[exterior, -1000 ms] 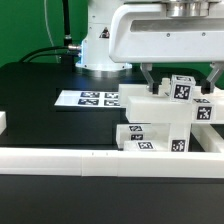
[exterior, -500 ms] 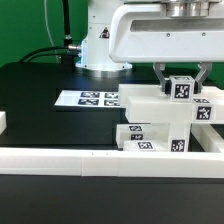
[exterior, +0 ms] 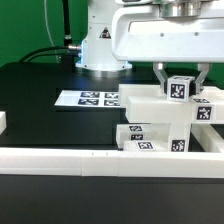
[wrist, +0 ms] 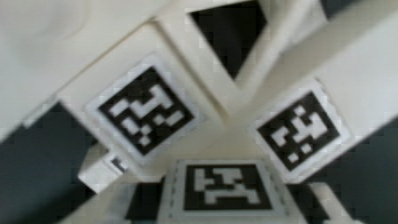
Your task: Assemble chair
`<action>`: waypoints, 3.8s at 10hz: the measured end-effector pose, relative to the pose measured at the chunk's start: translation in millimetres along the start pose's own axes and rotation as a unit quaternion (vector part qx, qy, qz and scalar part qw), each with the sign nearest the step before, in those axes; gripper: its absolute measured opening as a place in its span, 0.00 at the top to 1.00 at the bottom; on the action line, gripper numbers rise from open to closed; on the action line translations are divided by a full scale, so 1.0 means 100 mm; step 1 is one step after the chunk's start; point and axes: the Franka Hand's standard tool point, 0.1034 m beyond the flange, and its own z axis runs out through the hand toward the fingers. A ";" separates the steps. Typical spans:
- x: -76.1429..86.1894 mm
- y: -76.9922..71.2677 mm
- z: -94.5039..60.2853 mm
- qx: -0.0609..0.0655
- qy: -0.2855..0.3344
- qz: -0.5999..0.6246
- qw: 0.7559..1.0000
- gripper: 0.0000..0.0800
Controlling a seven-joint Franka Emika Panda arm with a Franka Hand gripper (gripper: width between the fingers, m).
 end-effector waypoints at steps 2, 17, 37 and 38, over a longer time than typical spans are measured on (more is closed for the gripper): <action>0.00 -0.01 0.00 0.010 0.002 0.076 0.997 0.67; -0.02 -0.05 0.02 0.027 -0.016 0.459 0.888 0.42; -0.02 0.00 -0.01 -0.037 -0.024 -0.257 0.966 0.35; -0.02 0.00 -0.01 -0.037 -0.023 -0.256 0.966 0.52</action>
Offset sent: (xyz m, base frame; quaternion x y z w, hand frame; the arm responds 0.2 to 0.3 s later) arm 0.0000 0.0000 0.0000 0.0000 0.0000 0.1938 0.9810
